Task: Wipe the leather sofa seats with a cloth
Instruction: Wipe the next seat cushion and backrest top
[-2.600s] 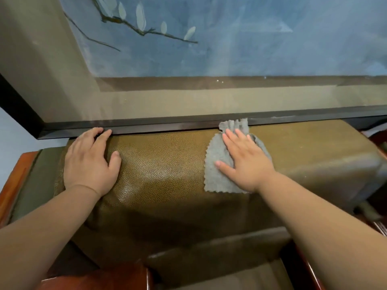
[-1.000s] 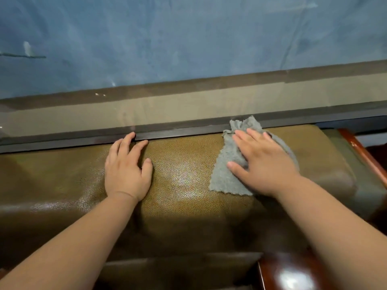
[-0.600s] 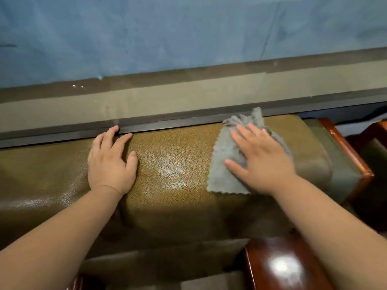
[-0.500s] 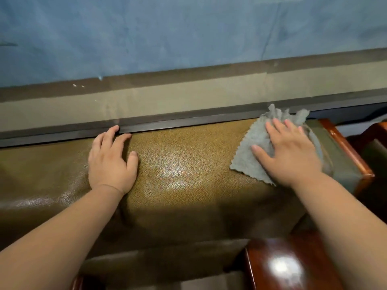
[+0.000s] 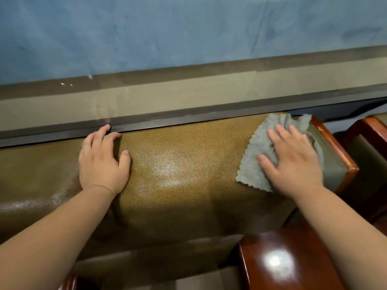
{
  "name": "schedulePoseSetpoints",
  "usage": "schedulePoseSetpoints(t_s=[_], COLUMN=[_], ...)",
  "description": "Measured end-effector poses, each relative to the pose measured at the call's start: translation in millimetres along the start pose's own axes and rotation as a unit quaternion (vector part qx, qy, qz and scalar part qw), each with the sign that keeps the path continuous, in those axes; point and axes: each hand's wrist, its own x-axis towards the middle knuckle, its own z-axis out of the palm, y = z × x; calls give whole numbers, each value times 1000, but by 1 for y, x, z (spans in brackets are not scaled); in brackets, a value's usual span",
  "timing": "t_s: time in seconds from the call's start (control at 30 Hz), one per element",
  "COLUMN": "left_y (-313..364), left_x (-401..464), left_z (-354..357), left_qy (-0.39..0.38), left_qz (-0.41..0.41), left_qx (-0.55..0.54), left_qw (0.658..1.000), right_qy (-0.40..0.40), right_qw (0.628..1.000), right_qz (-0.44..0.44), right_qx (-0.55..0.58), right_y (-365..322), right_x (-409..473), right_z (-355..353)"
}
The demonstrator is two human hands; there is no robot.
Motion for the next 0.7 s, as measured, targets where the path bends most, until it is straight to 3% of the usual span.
schedulePoseSetpoints(t_s=[0.1,0.23,0.4,0.53,0.6,0.7], left_y=[1,3,12,74,124,151], left_x=[1,1,-2,-11,-26,-40], left_z=[0,-4,-13,-15,0,22], left_qy=[-5,-4,-48,-131,-140,-58], left_qz=[3,-3,-10,-152,-111,-45], left_qx=[8,13,67,45,34,55], left_qw=[1000,1000,997,979,983,996], right_qy=[10,-11,-27,-43,-49,-62], right_qw=[998,997,995,993,993,989], right_qz=[56,-56,-62,-68,-68,-94], right_qx=[34,42,73,90,85,90], right_y=[-36,-95,-89,-90,-88,-82], right_x=[9,15,13,13,13,14], right_z=[0,3,8,6,4,0])
